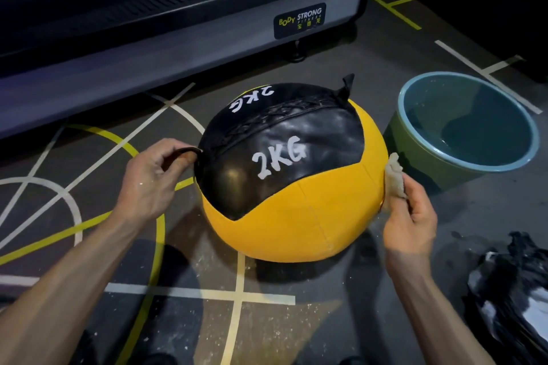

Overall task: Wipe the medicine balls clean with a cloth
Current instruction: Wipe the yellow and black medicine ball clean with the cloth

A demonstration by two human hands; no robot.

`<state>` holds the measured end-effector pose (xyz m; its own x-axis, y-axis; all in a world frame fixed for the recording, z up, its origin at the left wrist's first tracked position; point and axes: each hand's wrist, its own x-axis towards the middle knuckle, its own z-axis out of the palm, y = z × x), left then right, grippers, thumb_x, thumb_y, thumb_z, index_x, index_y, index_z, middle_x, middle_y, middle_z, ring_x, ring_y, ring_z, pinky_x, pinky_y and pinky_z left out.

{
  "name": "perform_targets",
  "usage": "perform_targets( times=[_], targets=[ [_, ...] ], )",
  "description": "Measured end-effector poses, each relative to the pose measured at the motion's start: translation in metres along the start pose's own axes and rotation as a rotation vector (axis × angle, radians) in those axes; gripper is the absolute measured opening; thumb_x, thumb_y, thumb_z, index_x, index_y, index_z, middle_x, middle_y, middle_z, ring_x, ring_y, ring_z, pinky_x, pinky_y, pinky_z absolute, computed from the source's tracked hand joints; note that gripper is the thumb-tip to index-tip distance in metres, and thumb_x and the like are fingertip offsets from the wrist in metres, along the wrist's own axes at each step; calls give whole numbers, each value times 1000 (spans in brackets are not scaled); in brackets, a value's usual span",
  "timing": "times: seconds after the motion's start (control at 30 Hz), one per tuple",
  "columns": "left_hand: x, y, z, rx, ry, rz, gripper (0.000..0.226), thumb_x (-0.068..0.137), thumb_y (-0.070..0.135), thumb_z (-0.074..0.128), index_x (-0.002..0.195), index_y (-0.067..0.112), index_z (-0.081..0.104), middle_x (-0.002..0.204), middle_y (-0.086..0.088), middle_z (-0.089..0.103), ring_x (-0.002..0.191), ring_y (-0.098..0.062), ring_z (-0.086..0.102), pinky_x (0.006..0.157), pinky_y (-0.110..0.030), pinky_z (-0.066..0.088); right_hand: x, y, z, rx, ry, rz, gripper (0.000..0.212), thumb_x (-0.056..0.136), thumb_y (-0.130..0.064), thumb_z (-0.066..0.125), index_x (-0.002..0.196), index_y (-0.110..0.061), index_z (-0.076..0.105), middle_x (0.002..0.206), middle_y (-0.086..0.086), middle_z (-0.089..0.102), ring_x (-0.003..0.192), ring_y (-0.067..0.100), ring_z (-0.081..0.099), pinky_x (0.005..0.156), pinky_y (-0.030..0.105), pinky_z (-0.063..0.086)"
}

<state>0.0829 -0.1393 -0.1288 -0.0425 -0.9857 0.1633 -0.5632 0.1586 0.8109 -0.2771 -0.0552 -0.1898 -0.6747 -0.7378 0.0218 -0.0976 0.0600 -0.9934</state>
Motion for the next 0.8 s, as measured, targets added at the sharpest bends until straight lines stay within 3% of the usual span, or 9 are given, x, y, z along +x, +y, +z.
perform_targets(
  times=[0.07, 0.2, 0.37, 0.43, 0.53, 0.63, 0.73, 0.8],
  targets=[
    [-5, 23, -4, -9, 11, 62, 16, 101, 12, 62, 101, 23, 73, 102, 2, 72, 101, -17, 68, 93, -46, 53, -12, 3, -3, 8, -16, 27, 32, 103, -7, 53, 123, -25, 70, 107, -17, 74, 101, 6, 66, 88, 24, 53],
    [-18, 82, -15, 53, 34, 257, 10, 100, 24, 62, 95, 28, 69, 91, 13, 66, 88, -10, 64, 76, -32, 47, -45, 15, -8, -24, -95, 142, 37, 101, -1, 49, 122, -22, 71, 106, -8, 76, 103, 16, 69, 93, 41, 56],
    [-26, 118, -22, 150, 114, 327, 15, 98, 37, 62, 91, 25, 70, 86, 6, 67, 84, -21, 65, 74, -47, 49, -81, 15, -6, 2, -197, 223, 40, 101, 0, 47, 116, -26, 73, 110, -6, 76, 108, 20, 69, 96, 46, 55],
    [-20, 115, -23, 148, 145, 262, 24, 95, 43, 63, 86, 22, 69, 79, 3, 66, 76, -22, 63, 71, -47, 49, -89, 10, -6, 3, -206, 218, 40, 102, -1, 47, 115, -28, 73, 111, -3, 75, 107, 20, 69, 94, 43, 55],
    [-5, 81, -22, 170, 181, 29, 38, 90, 53, 61, 70, 21, 59, 63, 3, 54, 63, -16, 50, 64, -42, 42, -86, -1, -5, 45, -182, 198, 43, 102, 2, 48, 108, -33, 72, 109, -3, 75, 97, 8, 70, 83, 24, 57],
    [1, 48, -23, 72, 253, -285, 43, 95, 50, 61, 68, 17, 59, 62, 4, 55, 66, -18, 52, 66, -39, 41, -77, -10, -6, -14, -173, 73, 43, 101, 4, 51, 120, -29, 70, 117, -13, 73, 113, 8, 67, 96, 24, 54],
    [-3, 34, -40, -83, 172, -456, 22, 101, 43, 62, 87, 29, 71, 82, 5, 69, 90, -24, 67, 72, -36, 48, -81, -22, -5, -121, -278, -25, 38, 105, -6, 53, 133, -27, 66, 130, -17, 67, 125, 0, 59, 107, 24, 47],
    [-12, 38, -56, -104, -56, -389, 14, 101, 44, 61, 112, 46, 68, 115, 7, 67, 108, -24, 64, 83, -38, 50, -83, -31, -2, -159, -322, -57, 45, 104, -5, 52, 138, -33, 62, 137, -23, 62, 129, -8, 53, 111, 19, 41]
  ],
)
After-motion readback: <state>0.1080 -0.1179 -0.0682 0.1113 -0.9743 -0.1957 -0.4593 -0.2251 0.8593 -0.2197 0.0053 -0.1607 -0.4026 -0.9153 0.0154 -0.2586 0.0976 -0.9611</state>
